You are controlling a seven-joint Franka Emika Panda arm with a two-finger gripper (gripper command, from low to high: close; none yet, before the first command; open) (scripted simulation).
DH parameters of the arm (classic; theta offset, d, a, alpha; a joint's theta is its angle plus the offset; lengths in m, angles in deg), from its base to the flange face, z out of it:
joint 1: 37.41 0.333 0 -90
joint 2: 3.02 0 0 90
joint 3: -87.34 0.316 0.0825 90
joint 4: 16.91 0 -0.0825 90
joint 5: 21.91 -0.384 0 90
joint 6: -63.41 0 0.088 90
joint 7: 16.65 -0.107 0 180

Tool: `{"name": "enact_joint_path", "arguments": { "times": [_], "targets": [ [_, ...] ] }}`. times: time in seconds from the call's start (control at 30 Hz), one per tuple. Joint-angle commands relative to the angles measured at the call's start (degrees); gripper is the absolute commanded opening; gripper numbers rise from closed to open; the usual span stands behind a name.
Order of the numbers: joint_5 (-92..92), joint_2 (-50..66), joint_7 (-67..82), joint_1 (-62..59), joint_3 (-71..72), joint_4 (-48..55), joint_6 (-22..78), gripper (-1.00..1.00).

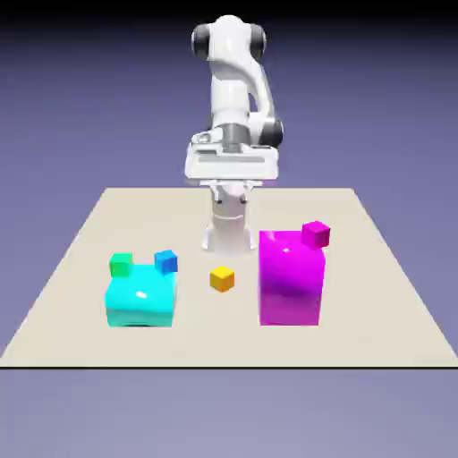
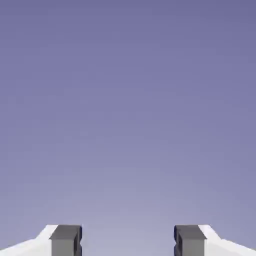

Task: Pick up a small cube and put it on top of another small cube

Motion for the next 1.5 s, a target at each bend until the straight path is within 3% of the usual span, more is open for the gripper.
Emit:
{"name": "enact_joint_path", "arguments": {
  "times": [0.0,0.37,0.53,0.9,0.93,1.33,1.47],
  "targets": [
    [2.5,0.78,0.32,0.49,-1.84,-0.41,2.21,0.0],
    [28.62,17.16,12.0,12.67,-21.73,-11.59,28.49,0.0],
    [31.79,20.58,14.55,18.86,-21.53,-15.32,26.77,0.0],
    [43.64,42.84,5.31,21.01,-27.95,-12.81,6.94,0.0],
    [43.64,42.85,5.31,21.01,-27.95,-12.81,6.94,-1.0],
    [31.79,20.58,14.55,18.86,-21.53,-15.32,26.77,-1.0],
    [29.96,21.54,20.26,17.87,-24.02,-9.09,30.86,-1.0]
  ]
}}
